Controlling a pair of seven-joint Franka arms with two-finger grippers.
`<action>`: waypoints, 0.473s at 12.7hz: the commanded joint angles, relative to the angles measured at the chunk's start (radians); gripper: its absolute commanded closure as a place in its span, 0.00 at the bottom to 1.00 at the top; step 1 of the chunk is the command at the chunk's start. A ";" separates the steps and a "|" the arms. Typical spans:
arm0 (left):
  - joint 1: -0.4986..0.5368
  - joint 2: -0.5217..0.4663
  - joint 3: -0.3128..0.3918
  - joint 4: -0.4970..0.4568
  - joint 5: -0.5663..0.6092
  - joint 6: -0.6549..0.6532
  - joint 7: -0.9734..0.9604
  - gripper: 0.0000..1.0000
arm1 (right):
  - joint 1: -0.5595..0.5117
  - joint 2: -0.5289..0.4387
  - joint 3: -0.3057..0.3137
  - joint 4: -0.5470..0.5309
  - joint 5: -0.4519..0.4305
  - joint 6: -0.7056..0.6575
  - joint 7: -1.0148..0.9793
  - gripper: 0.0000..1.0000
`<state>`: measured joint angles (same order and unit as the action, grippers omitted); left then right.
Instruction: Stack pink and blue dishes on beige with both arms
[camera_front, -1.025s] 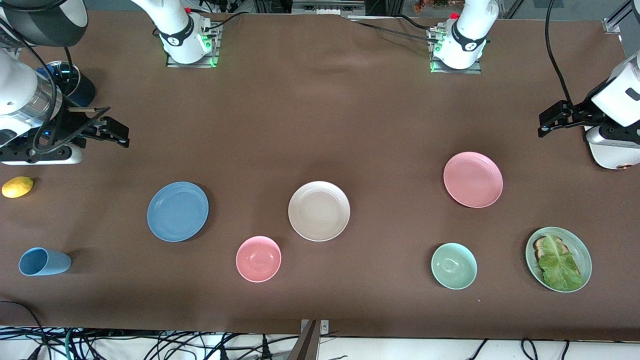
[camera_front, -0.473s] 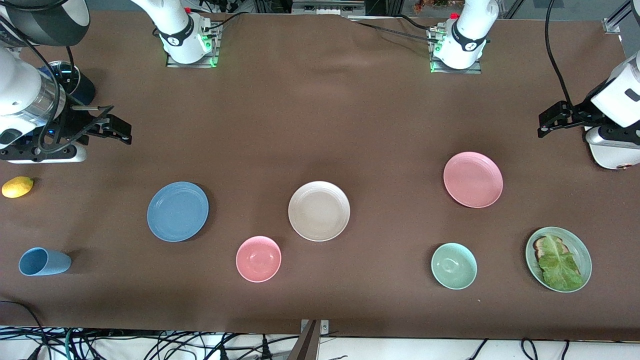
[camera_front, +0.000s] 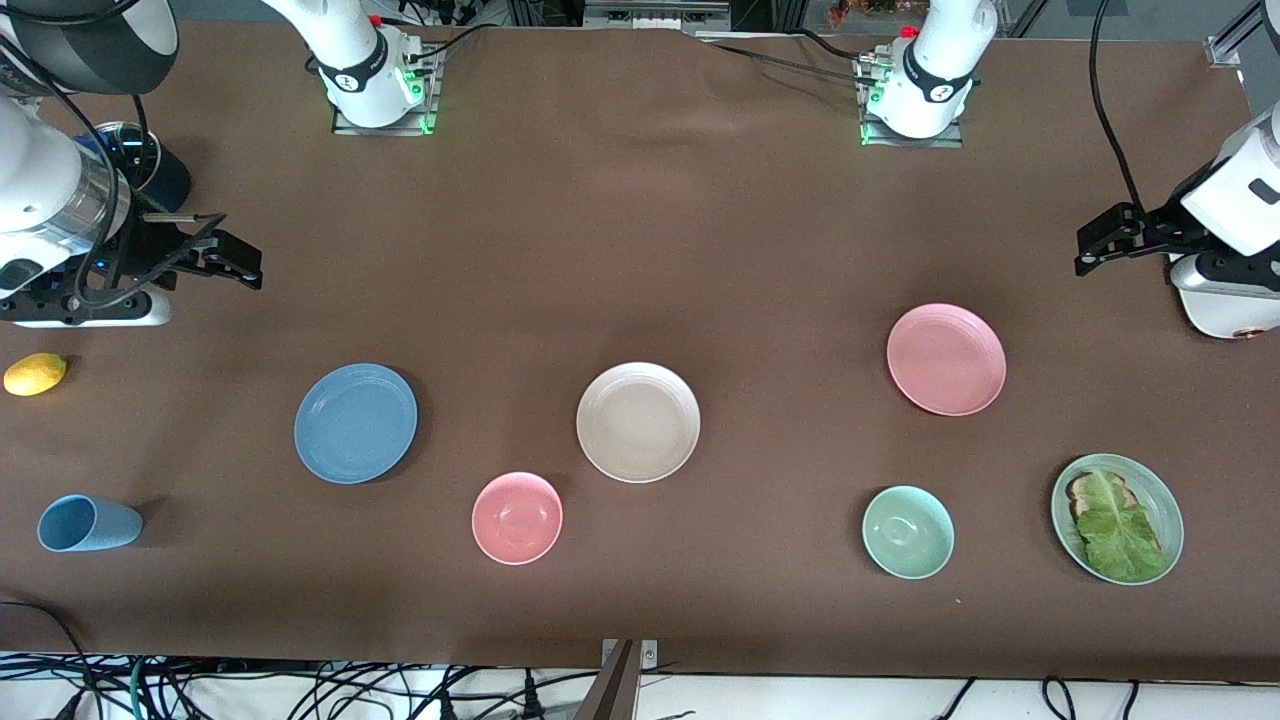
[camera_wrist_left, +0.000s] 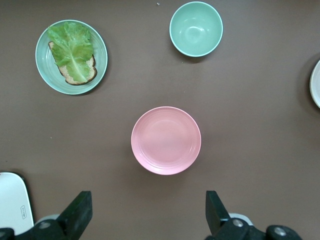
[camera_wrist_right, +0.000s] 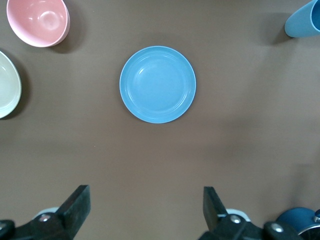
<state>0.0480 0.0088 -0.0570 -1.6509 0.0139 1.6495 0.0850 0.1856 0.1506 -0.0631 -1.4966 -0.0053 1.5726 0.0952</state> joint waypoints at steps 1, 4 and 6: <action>0.001 0.004 -0.001 0.011 -0.011 -0.007 0.016 0.00 | -0.003 -0.014 -0.001 -0.013 0.005 0.001 0.012 0.00; 0.003 0.010 -0.003 0.014 -0.011 -0.004 0.018 0.00 | -0.003 -0.014 0.000 -0.007 0.010 0.007 0.012 0.00; 0.003 0.010 -0.001 0.014 -0.011 -0.002 0.018 0.00 | -0.003 -0.014 -0.001 -0.008 0.028 0.012 0.012 0.00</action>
<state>0.0480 0.0119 -0.0570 -1.6509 0.0139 1.6496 0.0850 0.1854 0.1506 -0.0660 -1.4967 0.0029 1.5792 0.0972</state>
